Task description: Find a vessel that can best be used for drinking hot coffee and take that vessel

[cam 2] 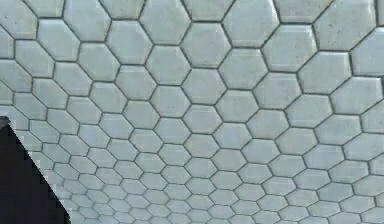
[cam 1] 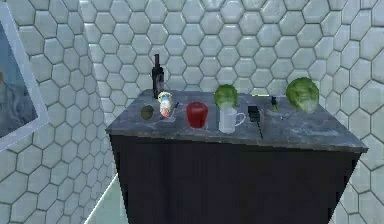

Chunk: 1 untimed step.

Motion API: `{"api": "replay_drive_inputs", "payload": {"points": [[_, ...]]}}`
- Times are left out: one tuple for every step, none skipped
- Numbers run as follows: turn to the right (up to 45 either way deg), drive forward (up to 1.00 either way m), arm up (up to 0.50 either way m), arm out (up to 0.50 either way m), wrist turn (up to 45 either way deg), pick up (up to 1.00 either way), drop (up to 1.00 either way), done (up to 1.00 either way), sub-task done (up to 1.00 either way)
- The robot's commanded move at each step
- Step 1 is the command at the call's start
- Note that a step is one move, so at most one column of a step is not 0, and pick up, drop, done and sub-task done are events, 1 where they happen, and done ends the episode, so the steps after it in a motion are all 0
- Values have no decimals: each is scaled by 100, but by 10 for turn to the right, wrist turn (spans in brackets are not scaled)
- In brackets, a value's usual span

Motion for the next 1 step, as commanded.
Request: {"api": "replay_drive_inputs", "payload": {"points": [[0, 40, 0, 0, 0, 0, 0, 0, 0]]}}
